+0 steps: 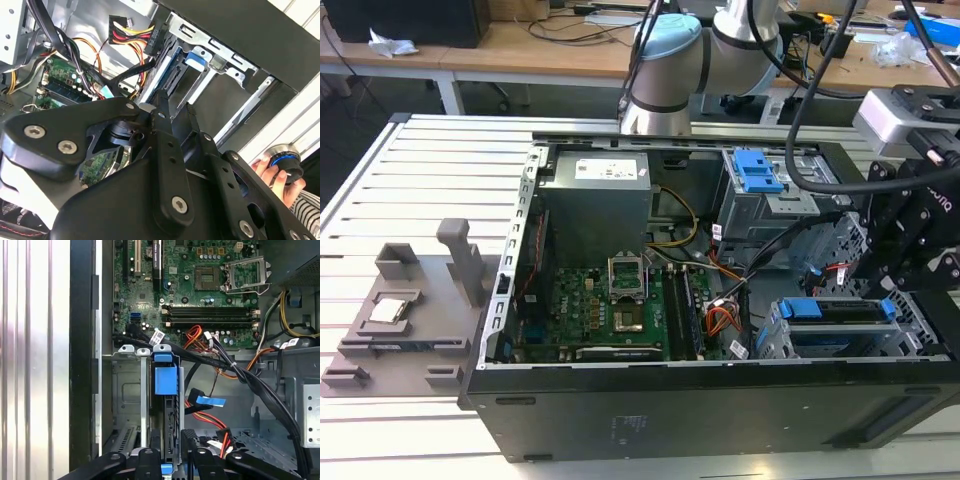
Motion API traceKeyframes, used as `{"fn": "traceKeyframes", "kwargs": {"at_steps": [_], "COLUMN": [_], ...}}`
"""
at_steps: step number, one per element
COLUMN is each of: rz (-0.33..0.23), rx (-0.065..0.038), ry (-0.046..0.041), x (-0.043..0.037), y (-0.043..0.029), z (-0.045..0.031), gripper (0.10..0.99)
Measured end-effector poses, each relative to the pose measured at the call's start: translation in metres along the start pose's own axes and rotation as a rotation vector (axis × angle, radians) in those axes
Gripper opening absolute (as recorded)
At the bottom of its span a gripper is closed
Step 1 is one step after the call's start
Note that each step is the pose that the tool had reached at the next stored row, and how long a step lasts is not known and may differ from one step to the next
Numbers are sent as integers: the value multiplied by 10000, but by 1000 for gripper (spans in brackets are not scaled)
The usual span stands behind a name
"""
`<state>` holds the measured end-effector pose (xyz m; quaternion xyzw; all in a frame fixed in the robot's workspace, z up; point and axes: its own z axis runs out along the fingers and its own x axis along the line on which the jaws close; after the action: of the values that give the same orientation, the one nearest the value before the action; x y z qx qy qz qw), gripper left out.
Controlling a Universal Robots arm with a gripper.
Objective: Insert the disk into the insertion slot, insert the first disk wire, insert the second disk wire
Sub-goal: 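Insert the first disk wire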
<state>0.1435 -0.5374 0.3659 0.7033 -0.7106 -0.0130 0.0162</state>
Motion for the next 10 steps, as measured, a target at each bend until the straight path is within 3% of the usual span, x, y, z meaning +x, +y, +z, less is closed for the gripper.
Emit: {"fn": "traceKeyframes", "kwargs": {"at_steps": [6,10], "rz": [-10,-54], "rx": [1,1], "ry": [1,10], "x": [-104,-148], "y": [-37,-126], "z": [-2,-6], "gripper": [302,302]}}
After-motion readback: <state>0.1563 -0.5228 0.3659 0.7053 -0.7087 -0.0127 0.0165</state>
